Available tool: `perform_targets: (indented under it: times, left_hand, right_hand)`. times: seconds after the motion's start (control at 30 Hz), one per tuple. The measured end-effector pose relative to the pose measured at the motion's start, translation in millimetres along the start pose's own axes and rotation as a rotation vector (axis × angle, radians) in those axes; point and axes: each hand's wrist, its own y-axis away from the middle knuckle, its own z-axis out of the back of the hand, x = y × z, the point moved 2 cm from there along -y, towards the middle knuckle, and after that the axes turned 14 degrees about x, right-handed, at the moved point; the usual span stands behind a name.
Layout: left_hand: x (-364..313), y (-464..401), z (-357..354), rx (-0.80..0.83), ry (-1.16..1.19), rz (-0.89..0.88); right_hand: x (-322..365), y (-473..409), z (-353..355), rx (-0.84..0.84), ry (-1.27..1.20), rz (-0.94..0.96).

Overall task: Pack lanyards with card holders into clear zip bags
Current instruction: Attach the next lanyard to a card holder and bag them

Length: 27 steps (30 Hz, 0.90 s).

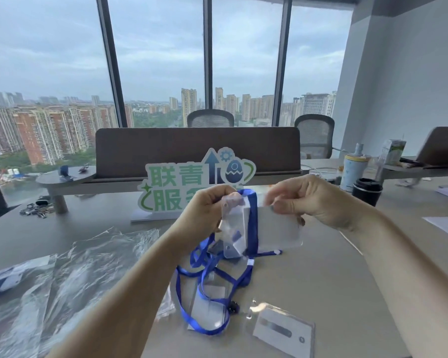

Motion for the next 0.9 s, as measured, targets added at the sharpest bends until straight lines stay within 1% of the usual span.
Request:
perform_targets:
  times: [0.03,0.07,0.1,0.2,0.27,0.3,0.33,0.37,0.4,0.43,0.5,0.53,0.57,0.6,0.63,0.7,0.77,0.83,0.9]
  left_hand:
    - [6,2,-2,-0.028,0.072,0.027]
    - [12,5,-5,-0.038,0.132,0.051]
    - [17,7,-8,-0.020,0.162,0.060]
    - [28,14,-18,0.064,0.085,0.068]
    - [34,17,-19,0.068,-0.102,0.103]
    - [35,18,-17,0.071,-0.242,0.116]
    - [35,19,-16,0.088,-0.379,0.119]
    - [33,20,-13,0.103,-0.492,0.115]
    - [29,20,-9,0.111,-0.566,0.105]
    - [24,20,-5,0.114,-0.612,0.092]
    - [14,18,3,0.118,-0.650,0.080]
    - [8,17,5,0.116,-0.612,0.075]
    - [4,15,7,0.105,-0.519,0.073]
    - [1,15,9,0.088,-0.389,0.067]
    - [-1,16,10,0.066,-0.237,0.049]
    - [-1,21,5,0.032,0.055,0.001]
    - [3,26,-4,-0.029,0.303,-0.007]
    - [8,28,-15,-0.101,0.537,0.005]
    - [12,27,-24,-0.150,0.699,-0.023]
  right_hand:
    - [-1,-1,-1,-0.083,-0.127,0.067]
    - [-2,-3,-2,-0.174,-0.196,0.109]
    - [-3,-6,-2,-0.271,-0.196,0.122]
    - [-8,-17,0,-0.520,0.016,0.043]
    - [-10,-21,4,-0.631,0.265,-0.017]
    - [-10,-21,4,-0.638,0.439,-0.052]
    - [-11,-21,4,-0.596,0.610,-0.111]
    - [-11,-20,3,-0.508,0.731,-0.193]
    - [-11,-19,1,-0.386,0.790,-0.278]
    - [-13,-18,-2,-0.241,0.790,-0.344]
    - [-11,-15,-12,0.066,0.644,-0.395]
    - [-10,-13,-16,0.182,0.530,-0.391]
    - [-10,-11,-19,0.250,0.400,-0.367]
    - [-10,-9,-20,0.274,0.266,-0.321]
    - [-10,-8,-21,0.259,0.144,-0.244]
    - [-13,-7,-19,0.144,-0.072,-0.075]
    - [-16,-9,-17,0.029,-0.242,0.056]
    - [-17,-16,-21,-0.078,-0.360,0.107]
    - [-18,-24,-27,-0.229,-0.398,0.099]
